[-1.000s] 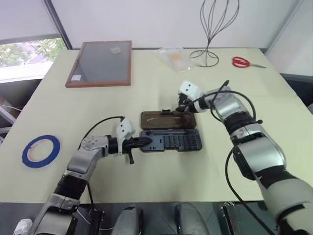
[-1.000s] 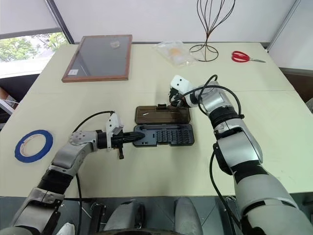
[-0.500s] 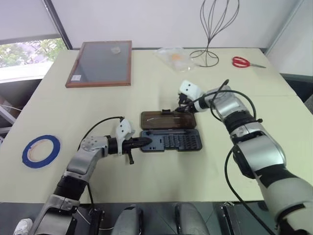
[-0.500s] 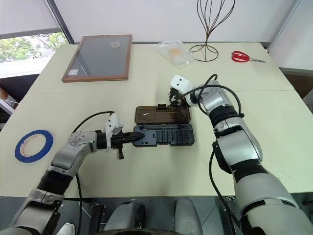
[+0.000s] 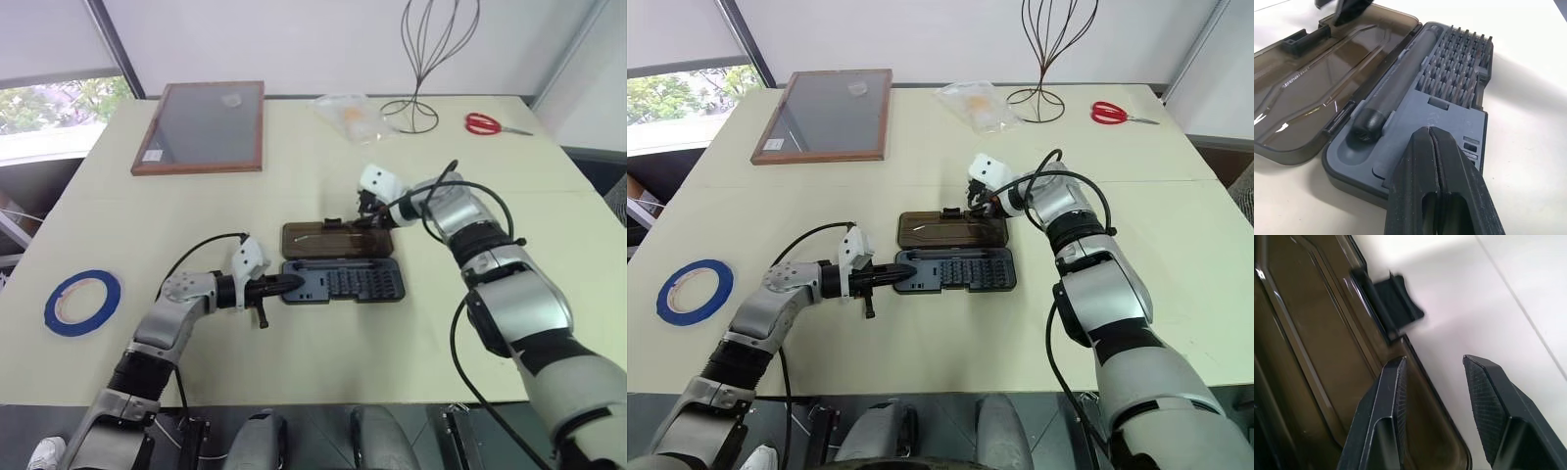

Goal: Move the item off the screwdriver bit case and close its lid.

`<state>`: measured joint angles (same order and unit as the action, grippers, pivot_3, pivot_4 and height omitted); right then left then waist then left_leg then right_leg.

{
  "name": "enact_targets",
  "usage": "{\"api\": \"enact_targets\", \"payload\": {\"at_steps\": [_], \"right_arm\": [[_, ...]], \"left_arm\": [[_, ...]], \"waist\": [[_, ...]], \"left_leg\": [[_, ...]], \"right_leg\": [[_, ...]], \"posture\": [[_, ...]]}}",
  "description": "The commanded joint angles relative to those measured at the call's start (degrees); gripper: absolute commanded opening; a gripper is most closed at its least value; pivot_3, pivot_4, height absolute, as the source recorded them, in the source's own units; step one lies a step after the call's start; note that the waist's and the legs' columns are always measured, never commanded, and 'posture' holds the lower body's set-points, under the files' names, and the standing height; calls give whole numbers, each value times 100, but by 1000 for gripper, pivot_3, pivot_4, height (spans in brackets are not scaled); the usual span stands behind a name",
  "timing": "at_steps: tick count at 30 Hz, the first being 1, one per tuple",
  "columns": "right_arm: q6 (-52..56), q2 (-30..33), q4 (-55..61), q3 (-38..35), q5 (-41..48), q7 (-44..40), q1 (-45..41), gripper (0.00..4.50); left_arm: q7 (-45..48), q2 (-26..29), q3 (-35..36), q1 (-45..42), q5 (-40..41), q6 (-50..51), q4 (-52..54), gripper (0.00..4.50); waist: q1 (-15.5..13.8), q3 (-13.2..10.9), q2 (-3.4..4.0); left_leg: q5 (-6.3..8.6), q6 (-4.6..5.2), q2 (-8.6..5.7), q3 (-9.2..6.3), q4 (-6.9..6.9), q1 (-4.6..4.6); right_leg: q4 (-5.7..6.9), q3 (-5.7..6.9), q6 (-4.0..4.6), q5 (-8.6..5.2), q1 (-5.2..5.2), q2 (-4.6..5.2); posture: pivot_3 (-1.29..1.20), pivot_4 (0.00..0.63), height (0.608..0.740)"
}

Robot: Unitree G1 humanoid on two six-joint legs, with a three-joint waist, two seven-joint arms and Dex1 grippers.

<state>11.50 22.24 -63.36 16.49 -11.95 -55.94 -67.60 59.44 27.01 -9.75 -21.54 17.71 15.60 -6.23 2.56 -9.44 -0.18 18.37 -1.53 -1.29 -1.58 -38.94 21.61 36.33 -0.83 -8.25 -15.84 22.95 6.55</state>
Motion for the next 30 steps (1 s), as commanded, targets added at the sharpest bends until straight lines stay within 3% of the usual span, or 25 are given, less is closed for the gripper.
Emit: {"api": "enact_targets", "payload": {"at_steps": [1,11,15,16,30], "right_arm": [[-145,-50,-161,-59,-35,92,-56,1870],[-395,-187,-608,-46,-224,177,-170,1870],[-458,-211,-677,-17,-286,149,-185,143],[-478,-219,-687,4,-312,119,-178,30],[-673,-320,-809,171,-534,-17,-107,30]], "left_arm": [[-50,39,79,-21,-72,-24,-57,0],[-117,30,105,44,-87,-42,9,0],[-146,40,117,85,-78,-46,50,0],[-150,43,124,96,-78,-50,56,0],[-210,45,193,141,-93,-59,90,0]], "waist": [[5,0,0],[15,1,0],[44,6,-5],[59,8,-7],[92,8,-6]], "left_leg": [[0,0,0,1,0,-1],[0,0,1,1,-1,-12],[0,0,2,1,-2,-21],[0,0,3,1,-3,-26],[1,3,9,-4,-4,-29]], "right_leg": [[0,0,0,0,0,0],[1,0,0,0,-12,-1],[1,0,0,0,-20,-1],[1,0,0,0,-25,-3],[4,0,4,3,-29,-4]], "posture": [[0,150,740],[0,150,740],[0,150,740],[0,150,740],[0,150,740]]}}
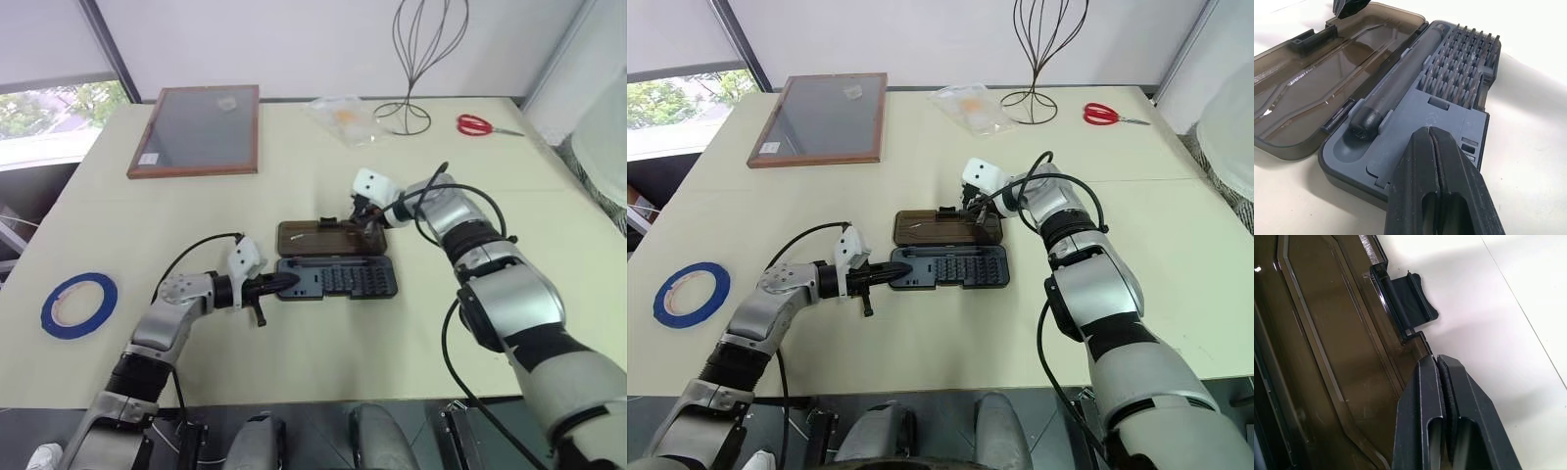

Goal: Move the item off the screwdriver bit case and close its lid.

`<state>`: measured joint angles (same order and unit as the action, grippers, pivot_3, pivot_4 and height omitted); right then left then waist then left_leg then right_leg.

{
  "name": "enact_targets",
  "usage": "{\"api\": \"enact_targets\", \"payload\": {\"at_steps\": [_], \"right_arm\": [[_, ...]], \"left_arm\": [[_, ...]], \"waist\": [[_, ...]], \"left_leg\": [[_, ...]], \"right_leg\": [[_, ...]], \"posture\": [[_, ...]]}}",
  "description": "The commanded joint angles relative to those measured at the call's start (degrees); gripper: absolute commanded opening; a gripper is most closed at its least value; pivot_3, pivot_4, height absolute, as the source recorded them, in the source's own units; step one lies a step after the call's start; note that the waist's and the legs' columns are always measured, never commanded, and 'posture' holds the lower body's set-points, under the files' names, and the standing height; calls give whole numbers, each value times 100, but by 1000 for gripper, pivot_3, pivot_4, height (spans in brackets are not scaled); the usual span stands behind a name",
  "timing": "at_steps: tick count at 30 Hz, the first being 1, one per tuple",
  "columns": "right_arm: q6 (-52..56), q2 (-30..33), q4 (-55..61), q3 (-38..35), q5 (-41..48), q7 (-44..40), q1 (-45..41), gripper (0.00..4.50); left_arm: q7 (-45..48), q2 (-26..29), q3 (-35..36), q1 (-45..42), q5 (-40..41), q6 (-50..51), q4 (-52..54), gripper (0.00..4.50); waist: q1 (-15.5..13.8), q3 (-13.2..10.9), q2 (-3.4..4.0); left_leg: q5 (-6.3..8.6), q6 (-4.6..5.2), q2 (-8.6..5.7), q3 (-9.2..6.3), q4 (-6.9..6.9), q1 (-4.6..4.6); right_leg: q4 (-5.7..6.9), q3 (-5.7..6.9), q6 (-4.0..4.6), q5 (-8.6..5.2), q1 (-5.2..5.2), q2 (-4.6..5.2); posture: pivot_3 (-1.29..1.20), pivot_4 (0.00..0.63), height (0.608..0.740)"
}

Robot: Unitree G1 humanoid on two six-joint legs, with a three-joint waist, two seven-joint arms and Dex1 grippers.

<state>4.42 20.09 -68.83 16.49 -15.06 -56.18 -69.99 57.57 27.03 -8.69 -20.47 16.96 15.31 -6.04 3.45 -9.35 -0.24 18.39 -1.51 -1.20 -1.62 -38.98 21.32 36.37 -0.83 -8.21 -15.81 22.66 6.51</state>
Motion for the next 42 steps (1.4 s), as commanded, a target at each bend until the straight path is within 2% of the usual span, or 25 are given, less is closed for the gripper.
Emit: {"api": "enact_targets", "payload": {"at_steps": [1,2,4,7,20,23,24,25,26,42], "right_arm": [[31,-122,-306,172,-235,30,106,30],[31,-139,-346,163,-244,65,77,30],[71,-179,-437,124,-248,126,-17,593],[35,-225,-548,120,-319,266,-144,1882],[2,-348,-826,184,-576,310,-234,1882],[-56,-387,-850,268,-702,180,-208,1102],[-78,-395,-852,283,-730,164,-202,525],[-87,-403,-854,285,-748,161,-196,182],[-82,-413,-858,277,-759,171,-193,59],[-383,-453,-787,320,-918,118,-177,59]], "left_arm": [[-28,42,87,33,-21,-33,66,0],[-32,40,87,32,-23,-34,65,0],[-45,32,91,38,-25,-30,71,0],[-62,25,102,53,-28,-32,83,0],[-131,-8,136,38,-45,-89,55,0],[-159,3,156,55,-36,-95,75,0],[-169,8,163,67,-31,-93,87,0],[-176,15,167,78,-28,-93,99,0],[-186,24,173,98,-23,-92,122,0],[-236,97,331,57,34,-15,181,0]], "waist": [[9,0,0],[22,0,0],[39,0,0],[40,-1,3],[44,-1,3],[49,-1,2],[51,-1,2],[54,3,0],[54,6,-5],[60,7,-4]], "left_leg": [[0,1,0,0,0,0],[1,1,0,0,0,0],[1,1,1,-1,1,0],[-4,-7,2,-2,3,8],[-4,-9,2,-2,3,8],[-4,-8,1,-1,3,8],[-4,-8,1,-1,3,7],[-4,-8,1,-1,3,6],[-4,-8,1,-1,3,3],[-3,-9,5,-3,4,1]], "right_leg": [[0,0,0,0,0,0],[0,0,0,0,0,0],[0,0,0,0,0,0],[3,0,0,0,11,1],[2,0,0,0,9,3],[2,0,0,0,9,3],[2,0,0,0,9,2],[2,0,0,0,8,2],[2,0,0,0,6,0],[2,0,0,0,5,-2]], "posture": [[0,150,740],[0,150,740],[0,150,740],[0,150,740],[0,150,740],[0,150,740],[0,150,740],[0,150,740],[0,150,740],[0,150,740]]}}
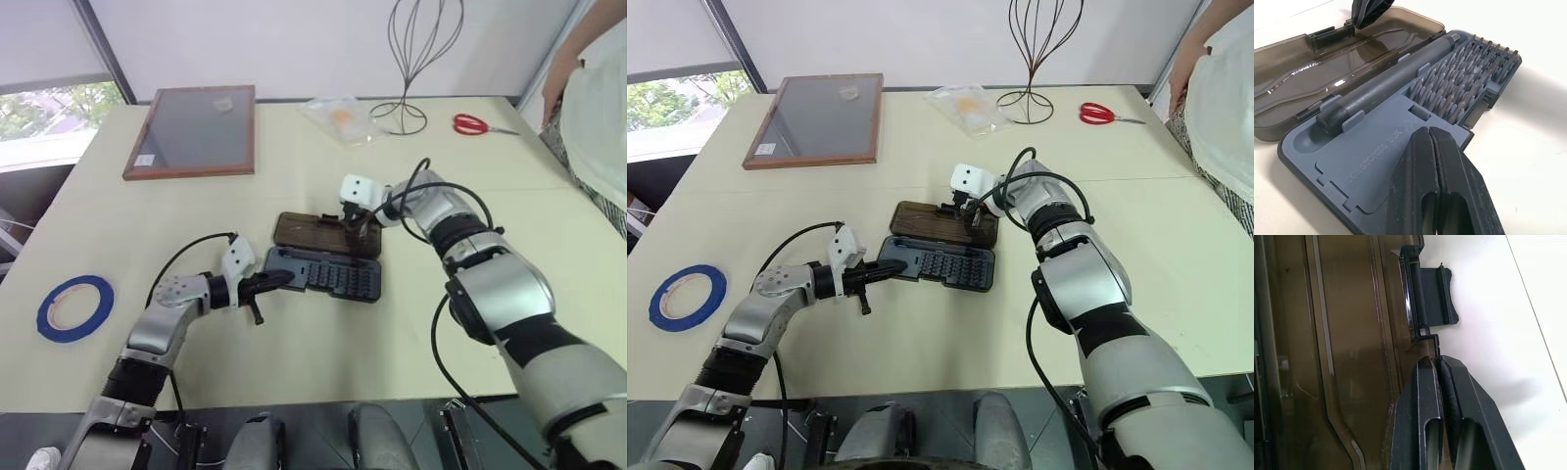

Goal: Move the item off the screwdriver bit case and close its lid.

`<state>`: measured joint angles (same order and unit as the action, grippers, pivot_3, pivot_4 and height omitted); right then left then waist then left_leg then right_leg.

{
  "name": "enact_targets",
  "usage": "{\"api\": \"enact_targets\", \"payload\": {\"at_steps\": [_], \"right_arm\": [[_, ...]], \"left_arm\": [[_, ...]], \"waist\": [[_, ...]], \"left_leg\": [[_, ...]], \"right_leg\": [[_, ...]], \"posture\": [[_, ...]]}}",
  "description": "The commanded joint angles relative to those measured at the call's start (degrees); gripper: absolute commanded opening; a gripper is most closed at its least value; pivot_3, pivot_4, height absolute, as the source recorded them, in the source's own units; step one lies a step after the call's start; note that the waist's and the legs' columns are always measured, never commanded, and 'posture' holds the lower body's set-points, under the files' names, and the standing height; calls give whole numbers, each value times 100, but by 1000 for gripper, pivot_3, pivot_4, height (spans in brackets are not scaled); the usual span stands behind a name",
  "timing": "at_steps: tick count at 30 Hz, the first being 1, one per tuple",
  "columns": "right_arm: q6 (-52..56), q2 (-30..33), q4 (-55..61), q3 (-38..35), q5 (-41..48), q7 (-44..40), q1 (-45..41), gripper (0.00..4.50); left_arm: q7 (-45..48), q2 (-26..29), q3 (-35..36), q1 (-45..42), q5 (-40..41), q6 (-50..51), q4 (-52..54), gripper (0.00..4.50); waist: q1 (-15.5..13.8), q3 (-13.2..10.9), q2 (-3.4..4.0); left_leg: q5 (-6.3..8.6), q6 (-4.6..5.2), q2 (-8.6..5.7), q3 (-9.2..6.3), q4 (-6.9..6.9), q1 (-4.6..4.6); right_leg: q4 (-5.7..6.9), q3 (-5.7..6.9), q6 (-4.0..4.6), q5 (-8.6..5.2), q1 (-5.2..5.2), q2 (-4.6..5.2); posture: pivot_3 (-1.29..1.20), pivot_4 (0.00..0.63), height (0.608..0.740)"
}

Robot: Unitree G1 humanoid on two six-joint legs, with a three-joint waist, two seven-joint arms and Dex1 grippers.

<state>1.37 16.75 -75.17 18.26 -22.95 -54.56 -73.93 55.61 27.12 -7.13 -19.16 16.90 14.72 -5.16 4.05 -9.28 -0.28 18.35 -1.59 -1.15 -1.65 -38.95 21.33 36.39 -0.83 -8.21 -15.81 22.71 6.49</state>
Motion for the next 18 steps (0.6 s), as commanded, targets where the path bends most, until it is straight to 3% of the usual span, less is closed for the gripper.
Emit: {"api": "enact_targets", "payload": {"at_steps": [1,18], "right_arm": [[-149,-115,-126,153,-139,-59,203,59],[-987,131,1118,206,-34,-150,551,59]], "left_arm": [[-59,86,217,-105,69,64,94,0],[-375,1,1072,-1328,485,275,-758,0]], "waist": [[0,0,0],[14,-4,0]], "left_leg": [[0,0,0,0,0,0],[-8,-15,-4,8,17,21]], "right_leg": [[0,0,0,0,1,0],[6,-1,-1,0,42,-1]], "posture": [[0,150,740],[0,150,740]]}}
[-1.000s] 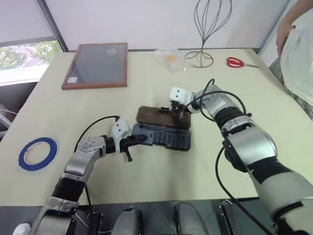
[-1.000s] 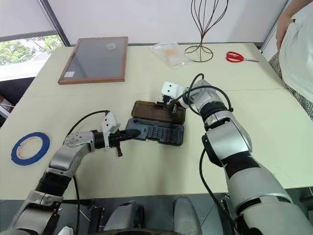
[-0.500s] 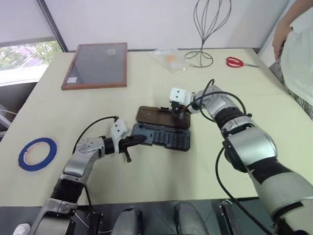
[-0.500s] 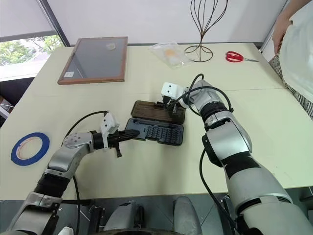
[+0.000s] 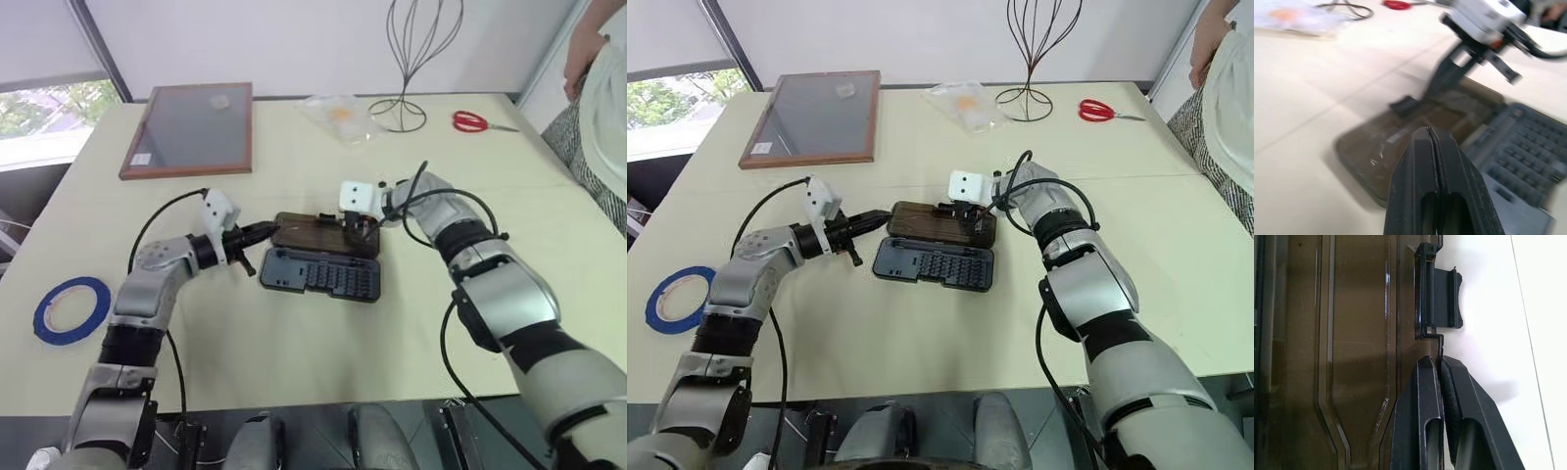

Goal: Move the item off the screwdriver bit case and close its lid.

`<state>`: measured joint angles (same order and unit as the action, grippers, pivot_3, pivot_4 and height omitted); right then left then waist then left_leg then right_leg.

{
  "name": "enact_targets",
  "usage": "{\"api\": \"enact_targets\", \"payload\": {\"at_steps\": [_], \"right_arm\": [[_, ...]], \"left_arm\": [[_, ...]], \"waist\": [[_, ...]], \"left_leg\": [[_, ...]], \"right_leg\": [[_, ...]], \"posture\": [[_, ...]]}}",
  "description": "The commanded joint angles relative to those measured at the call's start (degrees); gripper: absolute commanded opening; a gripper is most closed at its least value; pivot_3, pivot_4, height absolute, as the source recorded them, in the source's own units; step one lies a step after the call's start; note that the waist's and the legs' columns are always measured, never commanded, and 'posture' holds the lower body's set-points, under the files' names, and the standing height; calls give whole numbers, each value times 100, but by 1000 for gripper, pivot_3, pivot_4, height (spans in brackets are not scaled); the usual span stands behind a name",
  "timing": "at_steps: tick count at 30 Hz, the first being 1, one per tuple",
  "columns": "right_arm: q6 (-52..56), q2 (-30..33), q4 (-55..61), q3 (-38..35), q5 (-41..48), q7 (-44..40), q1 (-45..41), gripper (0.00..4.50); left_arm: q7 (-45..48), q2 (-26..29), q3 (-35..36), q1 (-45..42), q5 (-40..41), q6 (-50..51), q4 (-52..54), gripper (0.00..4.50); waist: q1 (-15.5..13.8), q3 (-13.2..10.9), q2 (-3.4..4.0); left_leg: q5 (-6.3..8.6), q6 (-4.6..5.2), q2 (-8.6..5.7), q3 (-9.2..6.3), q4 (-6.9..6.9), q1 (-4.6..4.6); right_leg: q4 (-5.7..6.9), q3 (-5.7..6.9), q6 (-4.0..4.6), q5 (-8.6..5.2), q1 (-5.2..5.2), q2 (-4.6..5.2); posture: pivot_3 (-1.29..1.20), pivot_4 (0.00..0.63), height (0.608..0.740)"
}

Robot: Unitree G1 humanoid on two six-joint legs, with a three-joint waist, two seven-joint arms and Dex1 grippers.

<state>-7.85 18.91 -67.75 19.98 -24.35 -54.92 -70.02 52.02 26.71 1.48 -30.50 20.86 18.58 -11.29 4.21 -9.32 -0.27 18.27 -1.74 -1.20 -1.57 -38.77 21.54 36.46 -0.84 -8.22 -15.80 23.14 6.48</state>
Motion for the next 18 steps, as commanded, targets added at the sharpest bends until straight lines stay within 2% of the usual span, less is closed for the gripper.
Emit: {"api": "enact_targets", "payload": {"at_steps": [1,12,18], "right_arm": [[-64,-72,490,38,112,-113,212,59],[636,257,2931,43,206,-266,1359,59],[1085,511,4170,9,82,-23,1923,59]], "left_arm": [[-17,50,245,-238,85,-131,-227,0],[-133,140,528,-474,64,-256,-703,0],[-363,177,664,-597,-20,-472,-1126,0]], "waist": [[-8,0,0],[-26,-1,-2],[-36,-2,-3]], "left_leg": [[0,0,0,-1,1,0],[0,-1,-5,-1,20,9],[-1,-2,-8,-2,25,12]], "right_leg": [[1,0,0,0,0,0],[0,2,-1,0,22,3],[-1,4,-1,0,27,3]], "posture": [[0,150,740],[0,150,740],[0,150,740]]}}
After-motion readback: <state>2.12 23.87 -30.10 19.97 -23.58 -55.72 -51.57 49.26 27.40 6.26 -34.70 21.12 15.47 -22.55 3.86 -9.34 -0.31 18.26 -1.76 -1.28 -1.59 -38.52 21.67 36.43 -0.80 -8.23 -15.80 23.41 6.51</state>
